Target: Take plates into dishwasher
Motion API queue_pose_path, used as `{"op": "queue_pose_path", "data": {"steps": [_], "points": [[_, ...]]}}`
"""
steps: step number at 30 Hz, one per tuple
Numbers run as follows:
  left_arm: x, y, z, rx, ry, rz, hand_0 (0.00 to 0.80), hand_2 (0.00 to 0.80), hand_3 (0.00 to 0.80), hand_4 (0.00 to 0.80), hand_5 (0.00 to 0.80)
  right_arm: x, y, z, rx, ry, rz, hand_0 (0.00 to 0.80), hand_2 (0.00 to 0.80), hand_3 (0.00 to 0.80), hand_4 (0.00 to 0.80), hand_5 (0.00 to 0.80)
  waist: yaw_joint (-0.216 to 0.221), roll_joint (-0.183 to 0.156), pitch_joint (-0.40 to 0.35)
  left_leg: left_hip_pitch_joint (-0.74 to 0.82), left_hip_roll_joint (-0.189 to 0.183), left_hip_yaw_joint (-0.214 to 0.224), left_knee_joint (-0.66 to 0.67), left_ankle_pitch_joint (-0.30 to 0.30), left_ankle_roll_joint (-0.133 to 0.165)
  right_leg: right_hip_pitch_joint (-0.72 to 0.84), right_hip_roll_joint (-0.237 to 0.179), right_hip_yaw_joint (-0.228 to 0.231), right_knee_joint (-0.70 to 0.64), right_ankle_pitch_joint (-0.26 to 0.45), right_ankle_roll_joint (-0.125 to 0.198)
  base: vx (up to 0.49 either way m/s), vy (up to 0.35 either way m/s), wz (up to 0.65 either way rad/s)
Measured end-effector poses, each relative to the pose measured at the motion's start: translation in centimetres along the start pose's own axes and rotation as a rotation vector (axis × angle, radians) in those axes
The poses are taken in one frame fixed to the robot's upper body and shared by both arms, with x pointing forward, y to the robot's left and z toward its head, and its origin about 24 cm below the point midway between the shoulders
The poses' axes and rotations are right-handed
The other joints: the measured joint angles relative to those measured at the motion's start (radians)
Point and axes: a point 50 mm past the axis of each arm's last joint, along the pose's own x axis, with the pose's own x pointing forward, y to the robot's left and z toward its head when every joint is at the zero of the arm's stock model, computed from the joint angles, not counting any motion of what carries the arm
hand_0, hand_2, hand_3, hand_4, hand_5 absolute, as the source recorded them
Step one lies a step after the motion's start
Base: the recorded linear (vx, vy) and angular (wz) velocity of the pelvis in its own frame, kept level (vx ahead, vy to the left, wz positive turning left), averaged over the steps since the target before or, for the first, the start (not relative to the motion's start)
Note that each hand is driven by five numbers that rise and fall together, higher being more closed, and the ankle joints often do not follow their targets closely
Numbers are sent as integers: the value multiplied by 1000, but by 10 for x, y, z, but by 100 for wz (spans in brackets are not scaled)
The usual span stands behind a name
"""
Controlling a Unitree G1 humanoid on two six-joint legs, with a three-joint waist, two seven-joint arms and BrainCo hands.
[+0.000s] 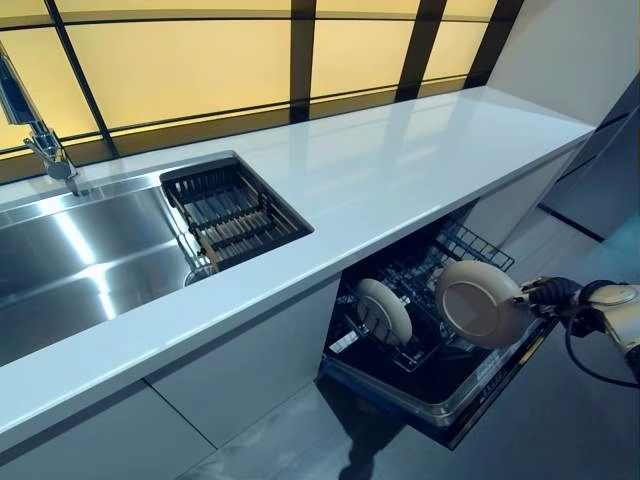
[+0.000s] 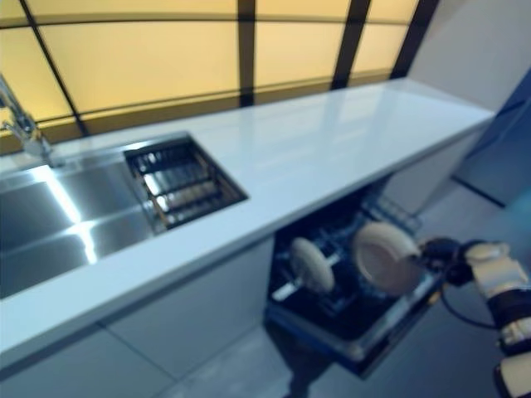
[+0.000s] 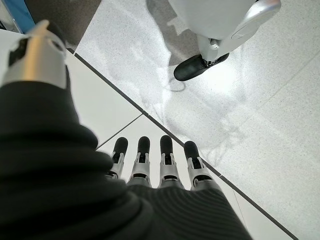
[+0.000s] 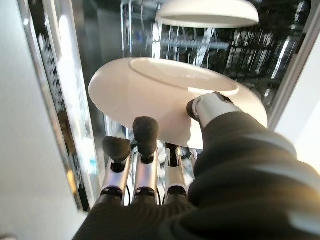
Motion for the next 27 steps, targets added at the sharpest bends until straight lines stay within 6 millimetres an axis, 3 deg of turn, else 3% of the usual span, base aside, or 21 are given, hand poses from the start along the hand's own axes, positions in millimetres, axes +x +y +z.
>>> {"op": "queue_pose_path", "data": {"steps": [19,27], "points": [[2,-1,13,-5,-37,-2,0,0,0,0,0,18,27,7,59,-33,-9,800,800,800,800,800,4,45,53,-8,0,-11,0,0,0,-4,0,-4,0,4,-6,-10,3,0],[4,-1,24,-15,-60,-3,0,0,0,0,0,25,40,27,47,-87,12,800,800,800,800,800,4,62,67,-23,-3,-26,1,1,0,-17,-1,-7,0,6,-7,-8,5,0]]}}
